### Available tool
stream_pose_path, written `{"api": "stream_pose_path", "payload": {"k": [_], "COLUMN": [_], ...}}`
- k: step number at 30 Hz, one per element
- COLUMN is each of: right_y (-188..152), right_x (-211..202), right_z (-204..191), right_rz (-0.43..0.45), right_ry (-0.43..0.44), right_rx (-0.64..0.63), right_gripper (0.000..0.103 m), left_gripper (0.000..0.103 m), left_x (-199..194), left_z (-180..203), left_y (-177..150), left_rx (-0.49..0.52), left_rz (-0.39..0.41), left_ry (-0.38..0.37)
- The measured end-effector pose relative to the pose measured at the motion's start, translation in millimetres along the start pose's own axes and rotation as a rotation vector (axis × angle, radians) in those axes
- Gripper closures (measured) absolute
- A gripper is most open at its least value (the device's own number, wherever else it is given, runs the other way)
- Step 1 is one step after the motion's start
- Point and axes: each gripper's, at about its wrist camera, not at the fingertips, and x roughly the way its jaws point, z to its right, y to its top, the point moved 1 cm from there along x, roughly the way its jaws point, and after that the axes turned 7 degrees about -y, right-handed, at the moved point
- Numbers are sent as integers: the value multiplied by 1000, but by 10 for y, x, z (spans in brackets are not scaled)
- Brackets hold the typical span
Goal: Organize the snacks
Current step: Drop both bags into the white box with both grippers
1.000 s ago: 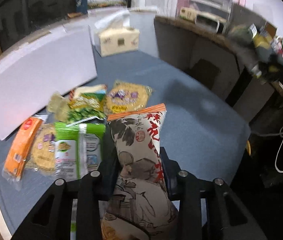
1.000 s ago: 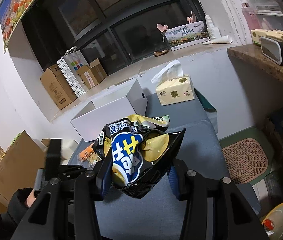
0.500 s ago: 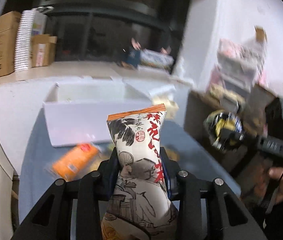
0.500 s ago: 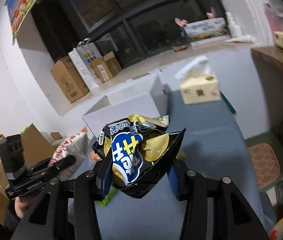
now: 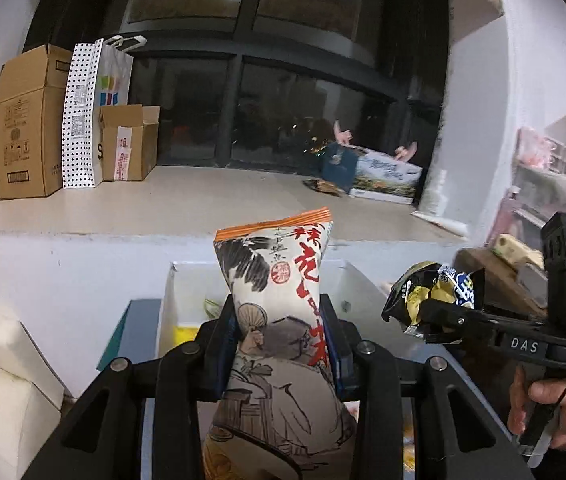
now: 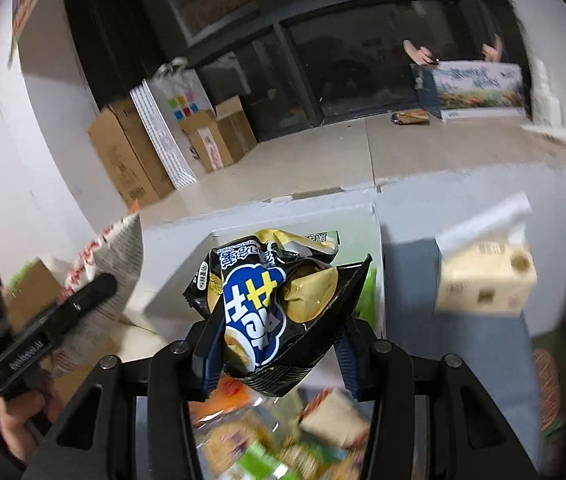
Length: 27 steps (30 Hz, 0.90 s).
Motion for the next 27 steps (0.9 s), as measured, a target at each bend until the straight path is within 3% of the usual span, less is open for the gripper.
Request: {"api": "stream_pose_path", "payload": {"k": [3, 4, 5, 6, 7, 8, 16, 27], "right_y": [202, 265, 308, 336, 354, 352, 211, -5], "right_x": [238, 320, 389, 478, 575, 607, 439, -389], "right_z": [-61, -67, -71, -75, -85, -78, -69, -36], "right_rz": [-24, -37, -56, -91, -133, -135, -112, 36], "right_ry": [-30, -46, -59, -68, -94, -118, -85, 0], "right_rx": [-25, -28, -36, -51, -61, -58, -81, -60], "right_gripper": [51, 50, 49, 33, 7, 1, 0, 0], "left_gripper": [57, 40, 12, 1, 0, 0, 0, 0], "left_x": [299, 400, 493, 551, 568, 582, 463, -201], "left_z": [-145, -198, -246, -291, -305, -324, -253, 362], "left_y": [106, 128, 139, 135, 108, 84, -31, -250], "left_rx": [3, -3, -8, -15, -20, -26, -20, 100], "left_rz": [-31, -50, -68, -70, -72, -78, -89, -18], "left_ry": [58, 80, 105, 123, 118, 110, 97, 10]}}
